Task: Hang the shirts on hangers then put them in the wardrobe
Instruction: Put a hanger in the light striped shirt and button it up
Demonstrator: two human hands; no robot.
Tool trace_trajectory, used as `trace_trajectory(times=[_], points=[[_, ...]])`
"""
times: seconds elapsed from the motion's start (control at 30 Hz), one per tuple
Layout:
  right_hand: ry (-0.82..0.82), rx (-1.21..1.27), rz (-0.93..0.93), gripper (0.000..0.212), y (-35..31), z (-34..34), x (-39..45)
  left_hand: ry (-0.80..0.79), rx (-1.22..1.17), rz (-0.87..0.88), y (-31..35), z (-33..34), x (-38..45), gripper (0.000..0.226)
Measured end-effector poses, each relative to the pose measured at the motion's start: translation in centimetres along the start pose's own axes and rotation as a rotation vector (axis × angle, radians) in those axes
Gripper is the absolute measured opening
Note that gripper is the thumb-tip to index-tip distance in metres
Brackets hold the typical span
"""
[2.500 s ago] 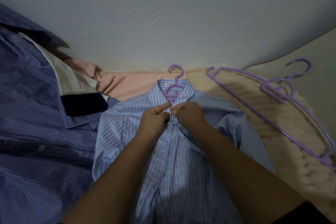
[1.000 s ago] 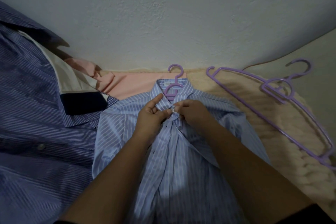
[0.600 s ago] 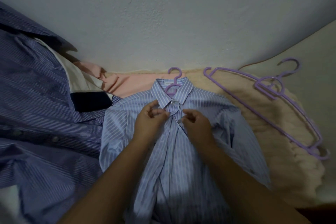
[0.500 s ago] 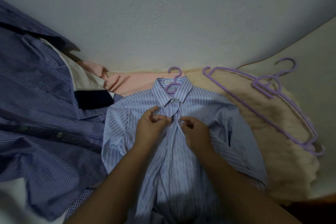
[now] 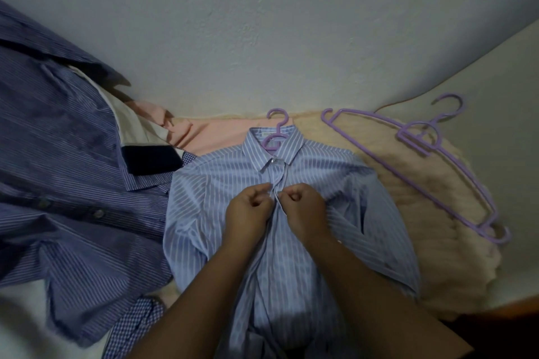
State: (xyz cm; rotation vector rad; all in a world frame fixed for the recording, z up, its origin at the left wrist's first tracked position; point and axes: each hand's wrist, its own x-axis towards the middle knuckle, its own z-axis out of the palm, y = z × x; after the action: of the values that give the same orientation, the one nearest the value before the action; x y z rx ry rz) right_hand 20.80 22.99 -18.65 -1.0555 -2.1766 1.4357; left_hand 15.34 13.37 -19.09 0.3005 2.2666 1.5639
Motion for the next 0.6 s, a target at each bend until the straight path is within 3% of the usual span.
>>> trace_trajectory(times=[0.4, 0.53, 0.6], points=[[-0.011, 0.003, -0.054, 0.005, -0.2, -0.7, 0.2, -0.027, -0.02, 0.073, -0.5, 0.2, 0.0, 0.032], [-0.154, -0.166, -0.122, 0.016, -0.2, -0.8, 1.0, -0.012, -0.133, 0.05, 0.1, 0.2, 0.1, 0.025], [-0.189, -0.157, -0.068, 0.016, -0.3, -0.9, 1.5, -0.035, -0.165, 0.035, 0.3, 0.4, 0.1, 0.024]])
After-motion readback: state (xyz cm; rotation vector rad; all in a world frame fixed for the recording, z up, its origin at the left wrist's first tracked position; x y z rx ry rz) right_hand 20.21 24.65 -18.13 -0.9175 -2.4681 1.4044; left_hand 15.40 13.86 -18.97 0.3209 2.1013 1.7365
